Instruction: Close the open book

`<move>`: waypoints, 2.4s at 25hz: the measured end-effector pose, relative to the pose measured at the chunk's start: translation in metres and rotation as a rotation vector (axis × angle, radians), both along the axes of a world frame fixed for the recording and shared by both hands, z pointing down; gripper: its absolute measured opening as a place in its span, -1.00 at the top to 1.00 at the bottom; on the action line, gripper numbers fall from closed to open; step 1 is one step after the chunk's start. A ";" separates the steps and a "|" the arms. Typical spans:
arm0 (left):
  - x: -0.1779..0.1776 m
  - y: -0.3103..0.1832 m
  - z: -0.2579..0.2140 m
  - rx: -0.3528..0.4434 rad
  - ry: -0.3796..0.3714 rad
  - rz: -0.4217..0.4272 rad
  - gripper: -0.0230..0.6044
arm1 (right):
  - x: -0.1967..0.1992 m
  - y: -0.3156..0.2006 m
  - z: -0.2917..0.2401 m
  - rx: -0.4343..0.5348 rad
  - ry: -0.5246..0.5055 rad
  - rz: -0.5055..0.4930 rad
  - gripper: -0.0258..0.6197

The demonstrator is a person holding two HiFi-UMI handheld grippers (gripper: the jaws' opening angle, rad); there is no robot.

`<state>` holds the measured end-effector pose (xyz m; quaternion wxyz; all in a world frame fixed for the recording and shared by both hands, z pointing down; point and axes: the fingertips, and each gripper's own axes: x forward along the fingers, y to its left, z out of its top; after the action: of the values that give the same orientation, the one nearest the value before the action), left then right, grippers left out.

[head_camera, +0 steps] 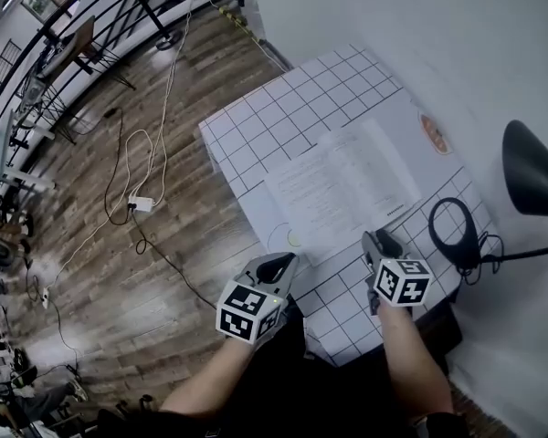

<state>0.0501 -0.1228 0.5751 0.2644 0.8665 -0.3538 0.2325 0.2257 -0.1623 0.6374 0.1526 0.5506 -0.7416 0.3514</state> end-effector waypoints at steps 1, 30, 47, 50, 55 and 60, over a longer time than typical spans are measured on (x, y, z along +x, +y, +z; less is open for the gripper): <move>-0.002 0.001 0.000 0.000 0.000 0.000 0.89 | 0.000 -0.001 -0.004 0.013 0.008 -0.001 0.48; -0.015 0.006 -0.012 0.023 0.017 0.011 0.89 | -0.017 0.015 -0.010 0.052 0.008 -0.051 0.86; -0.030 0.020 -0.003 0.005 -0.006 -0.015 0.89 | -0.045 0.030 0.021 -0.015 -0.006 -0.122 0.86; -0.029 0.019 -0.002 0.004 -0.003 -0.016 0.89 | -0.047 0.031 0.019 -0.014 -0.005 -0.144 0.85; -0.024 0.015 -0.005 0.011 0.006 -0.008 0.89 | -0.050 0.032 0.019 -0.017 -0.021 -0.145 0.86; -0.024 0.011 -0.005 0.011 0.004 -0.004 0.89 | -0.038 0.031 0.019 -0.025 -0.036 -0.095 0.82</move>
<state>0.0260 -0.1120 0.5703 0.2611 0.8677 -0.3563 0.2281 0.1876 -0.1308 0.6559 0.1626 0.5063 -0.7653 0.3628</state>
